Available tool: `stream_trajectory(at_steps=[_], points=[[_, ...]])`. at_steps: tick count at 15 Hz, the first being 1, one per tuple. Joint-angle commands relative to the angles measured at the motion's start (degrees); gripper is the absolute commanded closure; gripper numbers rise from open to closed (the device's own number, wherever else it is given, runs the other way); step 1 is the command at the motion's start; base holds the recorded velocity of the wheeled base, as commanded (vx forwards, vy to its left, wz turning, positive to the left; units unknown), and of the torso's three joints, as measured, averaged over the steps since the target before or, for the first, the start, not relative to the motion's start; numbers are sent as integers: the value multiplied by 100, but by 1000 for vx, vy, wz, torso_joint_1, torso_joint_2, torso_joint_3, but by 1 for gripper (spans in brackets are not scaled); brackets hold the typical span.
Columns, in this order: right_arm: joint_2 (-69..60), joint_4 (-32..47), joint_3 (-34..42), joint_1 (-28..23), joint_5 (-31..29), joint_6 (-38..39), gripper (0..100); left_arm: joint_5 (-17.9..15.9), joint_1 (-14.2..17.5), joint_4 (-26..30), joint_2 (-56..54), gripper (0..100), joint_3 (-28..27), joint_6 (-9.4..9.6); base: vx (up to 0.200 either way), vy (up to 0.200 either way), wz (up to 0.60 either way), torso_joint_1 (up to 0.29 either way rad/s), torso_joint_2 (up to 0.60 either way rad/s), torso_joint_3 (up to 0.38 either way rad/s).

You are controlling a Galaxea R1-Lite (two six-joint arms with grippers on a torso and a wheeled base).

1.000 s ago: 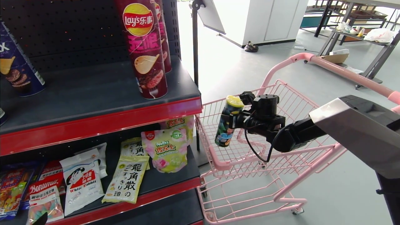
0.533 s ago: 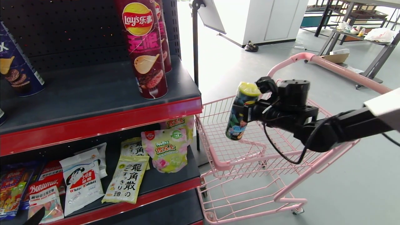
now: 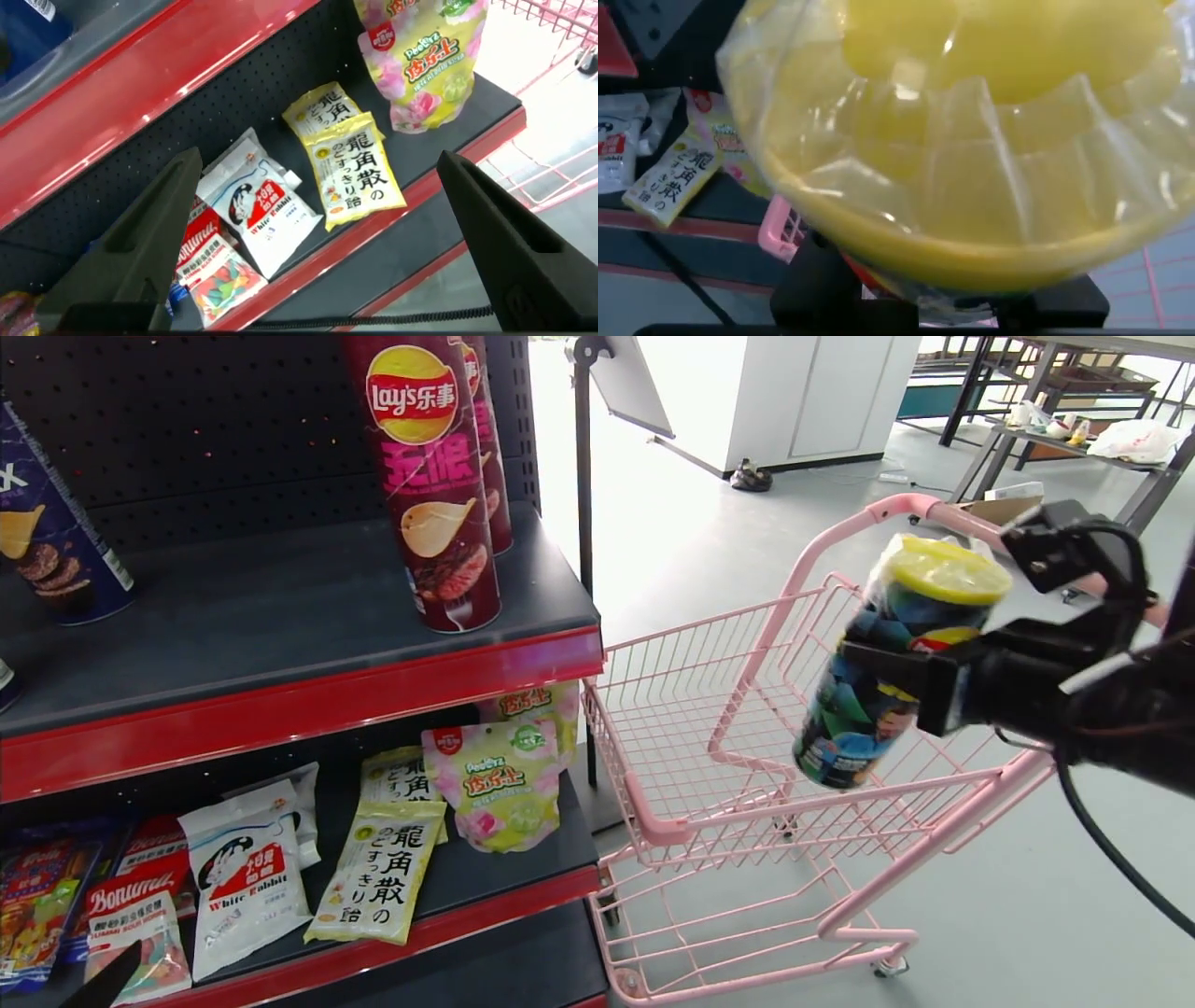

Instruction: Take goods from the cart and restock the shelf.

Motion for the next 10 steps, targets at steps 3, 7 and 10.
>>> stream_trajectory(at_steps=[3, 7, 10], points=[[-1138, 133, 721, 66, -104, -294, 100, 17, 0, 1, 81, 0, -48, 5, -67, 0, 0, 1, -1, 2], [-1103, 133, 756, 66, -86, -329, 100, 26, 0, 1, 63, 0, -66, 14, -200, 0, 0, -2, 2, 2], [-1103, 133, 774, 57, -104, -329, 100, -9, 0, 1, 63, 0, -57, 40, -133, 0, 0, -3, 2, 3]])
